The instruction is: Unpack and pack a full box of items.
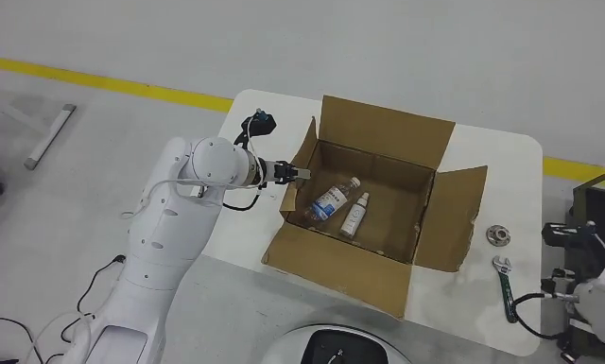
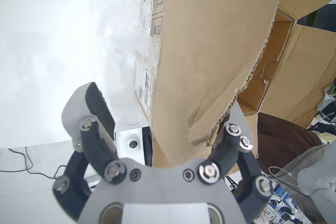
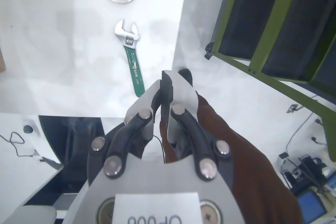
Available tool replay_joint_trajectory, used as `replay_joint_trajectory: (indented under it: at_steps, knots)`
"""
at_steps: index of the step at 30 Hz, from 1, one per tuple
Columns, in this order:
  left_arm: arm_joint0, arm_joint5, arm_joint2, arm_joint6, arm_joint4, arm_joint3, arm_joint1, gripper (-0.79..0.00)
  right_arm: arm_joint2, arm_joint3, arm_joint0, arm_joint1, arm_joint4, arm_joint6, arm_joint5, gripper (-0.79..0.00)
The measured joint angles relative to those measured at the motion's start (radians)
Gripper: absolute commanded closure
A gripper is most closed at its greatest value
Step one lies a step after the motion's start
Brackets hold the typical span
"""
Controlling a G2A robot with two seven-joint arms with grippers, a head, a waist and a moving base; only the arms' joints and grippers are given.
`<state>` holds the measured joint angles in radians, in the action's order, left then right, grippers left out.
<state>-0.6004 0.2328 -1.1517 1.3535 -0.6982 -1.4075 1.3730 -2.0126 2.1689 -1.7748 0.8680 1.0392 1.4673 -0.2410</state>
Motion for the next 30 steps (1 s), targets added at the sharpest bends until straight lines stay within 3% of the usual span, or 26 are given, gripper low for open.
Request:
replay_joint_trajectory:
  at_steps: [2,4,9,11,30]
  knots:
    - [0.0,0.0,0.0,0.0,0.0,0.0,0.0,-0.785,0.026,-0.017,-0.005,0.004,-0.025,-0.015,-0.005,-0.037]
    - [0.0,0.0,0.0,0.0,0.0,0.0,0.0,-0.785,0.04,-0.034,-0.004,0.006,-0.045,-0.026,0.0,-0.215]
    - [0.0,0.0,0.0,0.0,0.0,0.0,0.0,-0.785,0.057,-0.091,0.011,0.008,-0.038,-0.041,0.01,-0.274]
    - [0.0,0.0,0.0,0.0,0.0,0.0,0.0,-0.785,0.069,-0.109,0.023,0.008,-0.029,-0.043,0.01,-0.345]
    - [0.0,0.0,0.0,0.0,0.0,0.0,0.0,-0.785,0.213,-0.273,0.147,0.014,0.012,-0.045,0.032,-0.317]
